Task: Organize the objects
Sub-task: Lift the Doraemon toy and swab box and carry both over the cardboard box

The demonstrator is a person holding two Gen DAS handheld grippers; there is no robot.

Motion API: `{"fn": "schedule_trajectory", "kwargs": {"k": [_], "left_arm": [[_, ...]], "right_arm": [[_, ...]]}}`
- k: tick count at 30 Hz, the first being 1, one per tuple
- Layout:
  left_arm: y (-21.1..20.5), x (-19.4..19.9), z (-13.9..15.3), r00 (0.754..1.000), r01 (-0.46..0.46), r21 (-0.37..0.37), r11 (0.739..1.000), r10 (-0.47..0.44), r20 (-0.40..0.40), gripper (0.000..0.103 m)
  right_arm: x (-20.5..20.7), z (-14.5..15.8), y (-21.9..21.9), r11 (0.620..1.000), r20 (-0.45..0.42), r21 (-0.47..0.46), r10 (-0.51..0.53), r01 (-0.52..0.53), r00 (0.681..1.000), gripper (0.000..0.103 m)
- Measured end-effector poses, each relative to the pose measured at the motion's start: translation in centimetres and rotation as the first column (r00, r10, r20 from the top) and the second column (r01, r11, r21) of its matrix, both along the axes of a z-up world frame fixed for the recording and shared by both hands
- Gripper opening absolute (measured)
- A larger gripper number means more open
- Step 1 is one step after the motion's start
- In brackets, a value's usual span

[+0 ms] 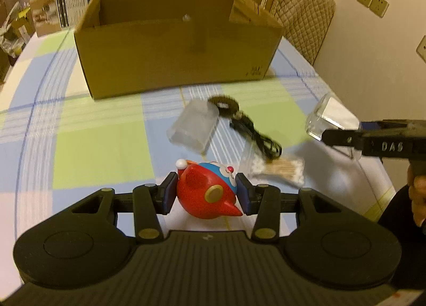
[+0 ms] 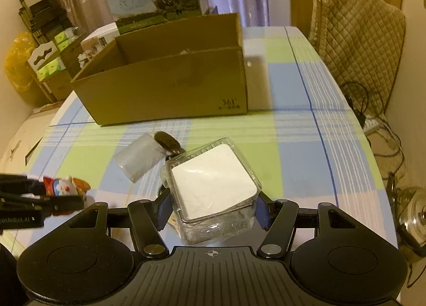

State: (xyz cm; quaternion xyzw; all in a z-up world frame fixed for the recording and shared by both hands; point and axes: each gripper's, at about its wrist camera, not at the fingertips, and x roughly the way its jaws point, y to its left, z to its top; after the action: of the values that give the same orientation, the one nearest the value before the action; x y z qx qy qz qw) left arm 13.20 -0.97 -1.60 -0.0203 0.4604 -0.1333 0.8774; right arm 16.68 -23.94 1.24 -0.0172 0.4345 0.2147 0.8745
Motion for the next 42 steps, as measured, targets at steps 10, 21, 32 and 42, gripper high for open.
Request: {"fn": "schedule_trajectory", "kwargs": {"k": [10, 21, 32, 42], "left_arm": [[1.8, 3.1, 4.8, 0.998, -0.009, 0.0, 1.0, 0.009, 0.058, 0.041], [3.2, 6.1, 8.3, 0.996, 0.002, 0.02, 1.0, -0.003, 0.087, 0.041], [3.8, 9.4, 10.7, 0.995, 0.027, 0.005, 1.0, -0.027, 0.095, 0.041], [4.9, 15.5, 13.4, 0.994, 0.005, 0.01, 1.0, -0.006, 0.108, 0.041]], "right_arm": [[1.6, 3.2, 2.9, 0.998, 0.06, -0.017, 0.06, -0.059, 0.996, 0.059], [3.7, 6.1, 5.7, 0.994, 0.115, -0.039, 0.103, -0.099, 0.988, 0.059], [6.2, 8.2, 7.3, 0.99, 0.145, -0.041, 0.141, -0.136, 0.979, 0.059], [12.7, 11.4, 8.7, 0.99, 0.156, -0.018, 0.144, -0.143, 0.977, 0.059]]}}
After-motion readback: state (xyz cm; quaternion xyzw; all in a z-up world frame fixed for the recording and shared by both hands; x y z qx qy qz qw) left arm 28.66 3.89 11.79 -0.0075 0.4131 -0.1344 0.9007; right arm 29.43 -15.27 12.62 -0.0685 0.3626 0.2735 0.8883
